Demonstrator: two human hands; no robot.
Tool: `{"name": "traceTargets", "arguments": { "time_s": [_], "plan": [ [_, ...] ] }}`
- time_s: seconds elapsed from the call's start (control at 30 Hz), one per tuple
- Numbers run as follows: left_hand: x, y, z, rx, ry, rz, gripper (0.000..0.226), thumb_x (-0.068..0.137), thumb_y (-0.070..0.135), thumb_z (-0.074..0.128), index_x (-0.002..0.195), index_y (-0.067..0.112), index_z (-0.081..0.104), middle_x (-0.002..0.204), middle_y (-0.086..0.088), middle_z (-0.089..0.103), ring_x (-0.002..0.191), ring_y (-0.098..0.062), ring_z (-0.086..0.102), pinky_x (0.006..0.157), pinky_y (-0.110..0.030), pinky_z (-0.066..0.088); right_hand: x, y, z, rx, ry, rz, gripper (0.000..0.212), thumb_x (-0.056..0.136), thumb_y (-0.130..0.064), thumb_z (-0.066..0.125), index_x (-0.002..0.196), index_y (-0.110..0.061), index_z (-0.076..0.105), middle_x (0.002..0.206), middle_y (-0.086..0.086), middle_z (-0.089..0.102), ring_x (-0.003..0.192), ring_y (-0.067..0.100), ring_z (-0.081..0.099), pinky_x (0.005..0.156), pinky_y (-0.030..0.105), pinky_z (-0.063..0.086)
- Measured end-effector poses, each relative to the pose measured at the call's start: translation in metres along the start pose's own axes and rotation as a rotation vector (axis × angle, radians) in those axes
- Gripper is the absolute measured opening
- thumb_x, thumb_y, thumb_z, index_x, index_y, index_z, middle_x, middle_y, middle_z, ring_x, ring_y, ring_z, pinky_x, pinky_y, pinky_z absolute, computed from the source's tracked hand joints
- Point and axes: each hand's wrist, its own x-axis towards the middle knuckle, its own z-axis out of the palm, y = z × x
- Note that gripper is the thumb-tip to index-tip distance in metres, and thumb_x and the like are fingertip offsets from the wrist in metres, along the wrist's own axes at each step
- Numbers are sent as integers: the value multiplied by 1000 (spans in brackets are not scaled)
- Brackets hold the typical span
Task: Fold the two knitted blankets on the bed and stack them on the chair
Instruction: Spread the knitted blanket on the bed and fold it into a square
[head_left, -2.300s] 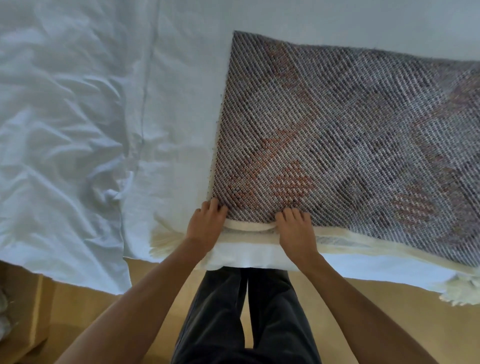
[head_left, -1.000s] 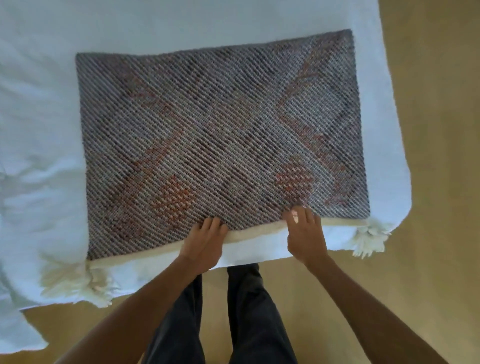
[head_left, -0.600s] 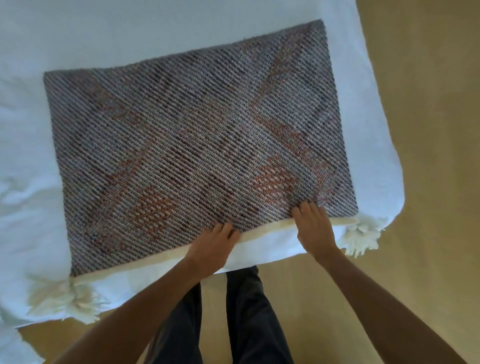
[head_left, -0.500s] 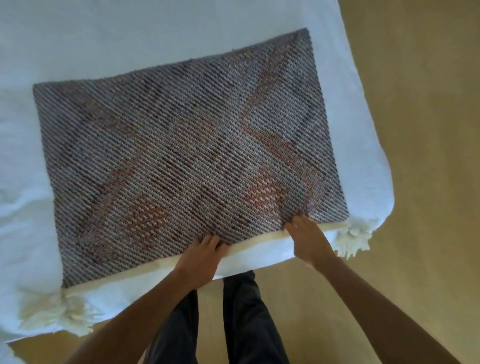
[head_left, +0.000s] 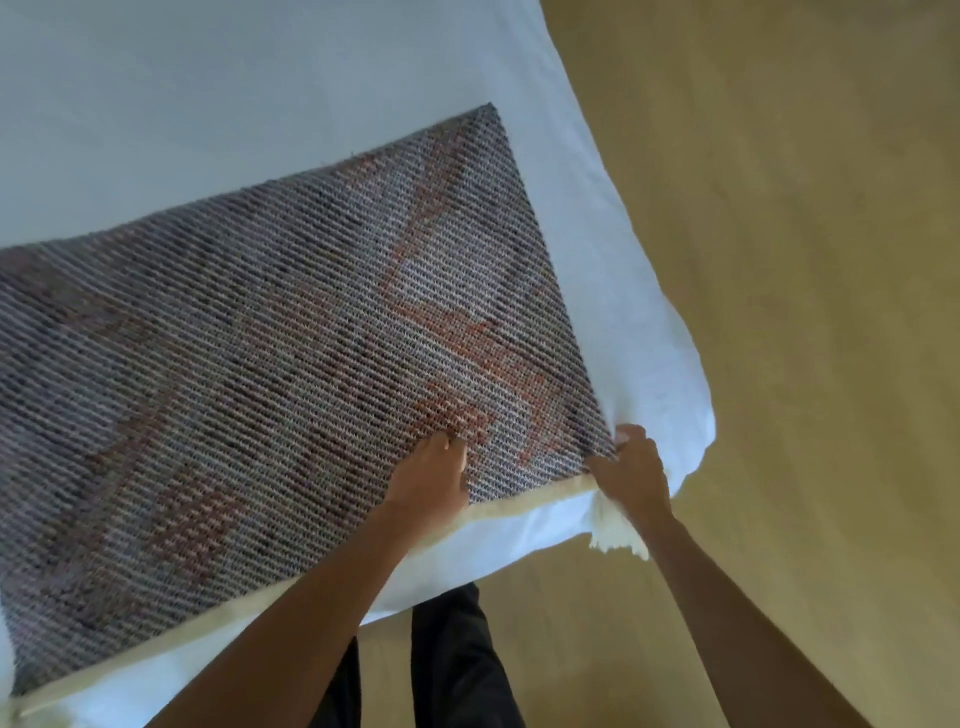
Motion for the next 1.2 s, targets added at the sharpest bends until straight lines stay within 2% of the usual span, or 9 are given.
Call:
{"name": "traceTargets", "arguments": {
  "time_s": [0.13,0.23,0.37,0.5,0.6,0.7,0.77,0.9,1.2],
  "plan": [
    [25,13,-19,-208,19,-102,24,93,16,46,115,9,53,115,-8,52,98,-20,54,85,-34,50,20,-12,-5,172,-25,-50,46,75,-28,69,113,-11,50,100,2,57,88,19,54,76,30,42],
    [40,25,-29,-267,35,-108,27,94,14,43,118,6,51,118,-11,53,104,-21,54,90,-37,49,22,-27,-10,157,-90,-90,35,78,-29,64,107,-14,51,86,-3,56,68,11,53,58,25,41],
    [44,38,-41,-343,42,-98,31,98,20,37,123,6,48,123,-11,51,110,-20,50,96,-37,44,-8,-51,-13,5,-63,-264,21,82,-23,56,99,-12,48,70,3,57,61,25,57,55,32,46],
    [49,50,-67,-479,109,-92,36,101,32,27,116,7,49,115,-14,53,92,-19,52,83,-36,46,-58,-85,2,-15,1,-427,23,89,-22,52,110,-11,50,68,-5,51,56,18,47,51,25,34],
    [56,51,-97,-559,238,-128,36,101,31,29,118,3,46,112,-24,54,81,-24,55,71,-38,48,-92,-111,19,45,-9,-526,27,90,-18,50,116,-11,46,74,-5,52,60,15,51,51,21,39],
    [59,36,-126,-596,367,-211,39,100,20,33,137,6,33,118,-22,53,97,-36,59,79,-47,51,-121,-130,37,76,-35,-583,26,91,-18,48,116,-14,46,78,-9,48,62,7,48,53,8,35],
    [59,16,-141,-639,451,-256,39,99,11,35,137,8,32,100,-11,57,78,-24,60,61,-32,52,-137,-137,49,67,-64,-620,27,92,-20,47,118,-15,46,77,-11,46,60,4,45,48,6,27],
    [48,-35,-156,-779,499,-371,32,96,4,39,127,10,39,70,-1,48,47,-11,43,29,-15,30,-167,-146,75,80,-130,-676,29,92,-23,46,120,-15,47,81,-11,47,67,4,48,61,16,37],
    [-6,-147,-151,-902,529,-560,41,96,5,41,136,15,35,72,-4,48,47,-13,39,29,-16,28,-224,-181,143,-31,-279,-627,43,93,-35,42,133,-24,32,112,-7,59,93,8,60,76,24,44]
  ]
}}
